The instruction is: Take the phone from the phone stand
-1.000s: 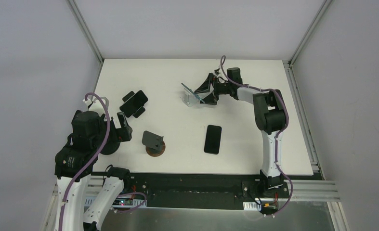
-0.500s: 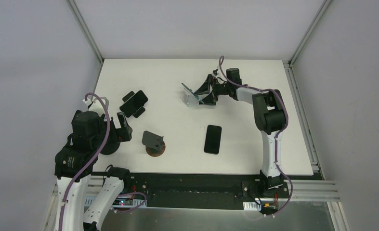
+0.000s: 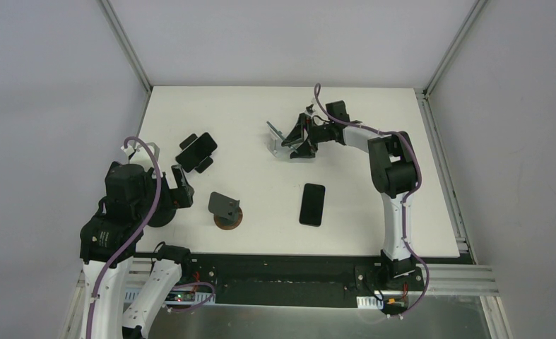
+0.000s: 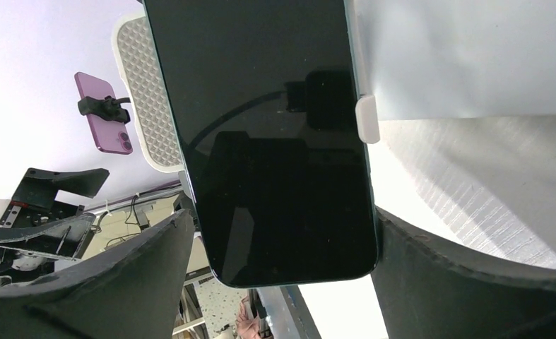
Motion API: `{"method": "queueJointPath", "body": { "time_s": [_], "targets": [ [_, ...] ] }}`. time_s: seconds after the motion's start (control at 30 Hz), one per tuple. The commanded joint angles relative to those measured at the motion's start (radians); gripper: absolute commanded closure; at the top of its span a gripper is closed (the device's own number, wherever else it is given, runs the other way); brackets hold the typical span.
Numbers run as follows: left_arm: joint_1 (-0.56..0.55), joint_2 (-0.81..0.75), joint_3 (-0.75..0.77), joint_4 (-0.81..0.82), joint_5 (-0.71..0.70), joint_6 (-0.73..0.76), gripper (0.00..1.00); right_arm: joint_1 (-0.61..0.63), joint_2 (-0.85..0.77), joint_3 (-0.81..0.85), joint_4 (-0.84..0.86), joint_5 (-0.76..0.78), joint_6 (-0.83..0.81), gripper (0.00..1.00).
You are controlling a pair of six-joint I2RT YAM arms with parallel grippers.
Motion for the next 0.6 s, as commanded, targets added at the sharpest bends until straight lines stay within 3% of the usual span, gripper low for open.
{"method": "queueJointPath", "body": {
  "time_s": [0.0,0.4,0.57],
  "targets": [
    [-0.007,-0.012,0.002,0.007,-0.009,-0.012,0.07,0.006,0.005,0.061,-0.048,-0.004,-0.041,0.11],
    [-0.008,-0.013,0.002,0.006,-0.01,-0.013,0.07,0.005,0.033,0.112,-0.092,0.016,-0.044,0.05],
    [-0.007,-0.014,0.0,0.008,-0.012,-0.013,0.07,0.006,0.046,0.133,-0.102,0.005,-0.043,0.09]
  ]
}}
